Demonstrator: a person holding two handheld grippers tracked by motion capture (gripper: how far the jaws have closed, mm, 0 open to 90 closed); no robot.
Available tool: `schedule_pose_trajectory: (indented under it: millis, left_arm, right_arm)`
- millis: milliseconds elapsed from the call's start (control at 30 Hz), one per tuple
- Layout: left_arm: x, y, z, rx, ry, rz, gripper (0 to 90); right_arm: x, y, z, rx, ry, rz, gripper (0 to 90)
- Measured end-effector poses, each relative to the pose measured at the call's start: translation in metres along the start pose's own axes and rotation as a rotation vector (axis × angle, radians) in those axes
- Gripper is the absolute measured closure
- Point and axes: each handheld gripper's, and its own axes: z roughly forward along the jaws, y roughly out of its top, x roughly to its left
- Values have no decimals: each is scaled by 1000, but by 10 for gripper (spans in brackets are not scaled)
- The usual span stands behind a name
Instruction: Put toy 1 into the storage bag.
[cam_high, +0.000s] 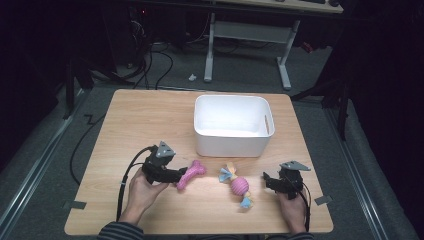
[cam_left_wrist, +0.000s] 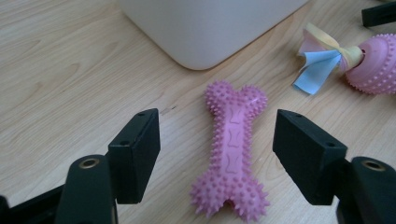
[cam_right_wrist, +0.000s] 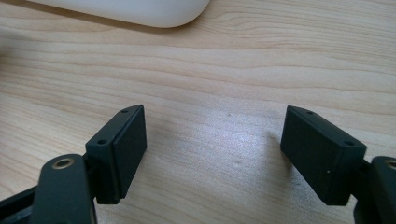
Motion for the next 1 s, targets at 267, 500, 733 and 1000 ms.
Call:
schedule_pose_trajectory:
  millis: [267,500,733,1000]
  left_arm:
    - [-12,15,18,71,-12,54,339]
    - [-16,20,34,135,-26,70,355]
    - [-15,20,42,178,-10,63,369]
    - [-16,16,56,239,-3,65,395]
  right_arm:
    - [0,0,0,1,0,2,228]
    - [0,0,0,0,0,0,229]
    - [0,0,0,1,0,2,228]
    - [0,0,0,1,1,2,229]
